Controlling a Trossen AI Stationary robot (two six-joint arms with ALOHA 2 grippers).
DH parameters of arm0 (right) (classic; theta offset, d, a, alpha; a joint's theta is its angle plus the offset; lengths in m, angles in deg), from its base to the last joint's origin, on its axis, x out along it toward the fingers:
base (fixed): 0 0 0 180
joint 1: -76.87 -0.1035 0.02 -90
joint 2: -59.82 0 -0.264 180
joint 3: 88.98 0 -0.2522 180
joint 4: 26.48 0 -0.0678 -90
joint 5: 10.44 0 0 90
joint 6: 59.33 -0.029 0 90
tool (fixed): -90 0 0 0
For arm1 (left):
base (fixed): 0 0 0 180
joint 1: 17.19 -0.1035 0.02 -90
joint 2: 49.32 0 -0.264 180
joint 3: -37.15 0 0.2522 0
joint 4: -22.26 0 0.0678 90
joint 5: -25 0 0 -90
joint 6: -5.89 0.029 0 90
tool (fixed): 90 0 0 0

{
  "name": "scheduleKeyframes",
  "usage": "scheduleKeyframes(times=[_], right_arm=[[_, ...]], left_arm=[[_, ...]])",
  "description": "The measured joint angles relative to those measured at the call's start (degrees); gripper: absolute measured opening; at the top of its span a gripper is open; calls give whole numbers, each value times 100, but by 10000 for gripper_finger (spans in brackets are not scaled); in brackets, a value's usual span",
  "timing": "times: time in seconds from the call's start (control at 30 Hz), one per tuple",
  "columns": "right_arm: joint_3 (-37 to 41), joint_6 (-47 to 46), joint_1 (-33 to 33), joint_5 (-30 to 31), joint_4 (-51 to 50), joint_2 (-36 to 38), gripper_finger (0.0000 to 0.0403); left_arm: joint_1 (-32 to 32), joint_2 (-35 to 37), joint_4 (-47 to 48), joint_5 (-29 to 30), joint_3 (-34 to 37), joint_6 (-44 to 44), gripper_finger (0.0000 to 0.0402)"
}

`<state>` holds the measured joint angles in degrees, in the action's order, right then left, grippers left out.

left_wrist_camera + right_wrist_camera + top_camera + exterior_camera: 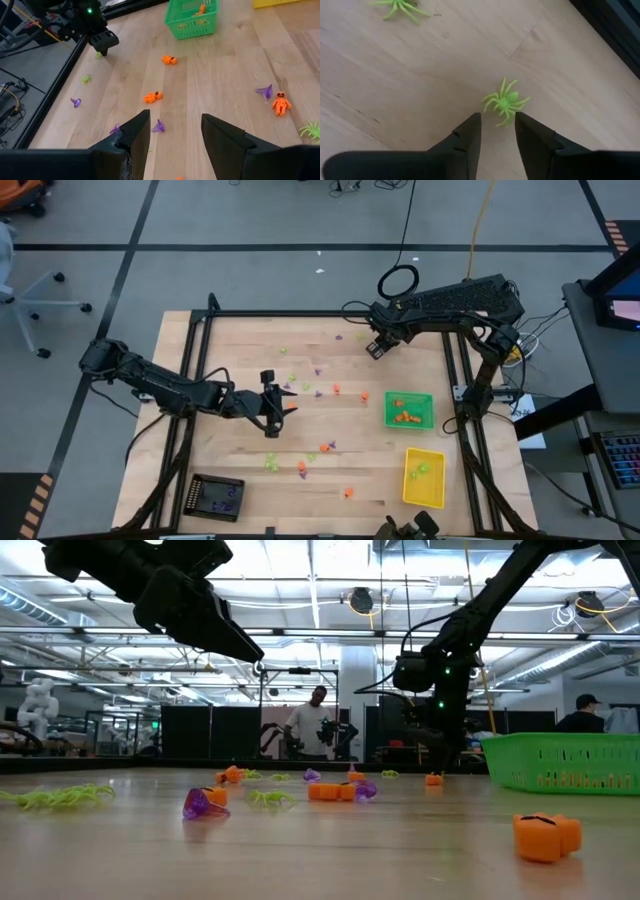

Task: Sort Halloween decoration
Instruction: Put the green spider toy into the yellow bin

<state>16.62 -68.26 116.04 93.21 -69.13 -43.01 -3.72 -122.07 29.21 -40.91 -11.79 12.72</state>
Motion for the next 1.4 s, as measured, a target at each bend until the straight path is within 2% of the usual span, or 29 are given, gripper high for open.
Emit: scheduleKeyframes(times=[0.77,1.03,1.2,1.4], right_arm=[[0,280,-24,-26,-9,2,5],[0,428,-195,-46,-86,57,0],[0,428,-418,-52,-255,386,0],[40,292,-940,-79,-559,1200,0]], left_arm=[[-1,0,0,0,0,2,180],[0,0,2,0,0,4,180],[-2,0,6,0,0,4,180],[-1,0,6,0,0,4,180]])
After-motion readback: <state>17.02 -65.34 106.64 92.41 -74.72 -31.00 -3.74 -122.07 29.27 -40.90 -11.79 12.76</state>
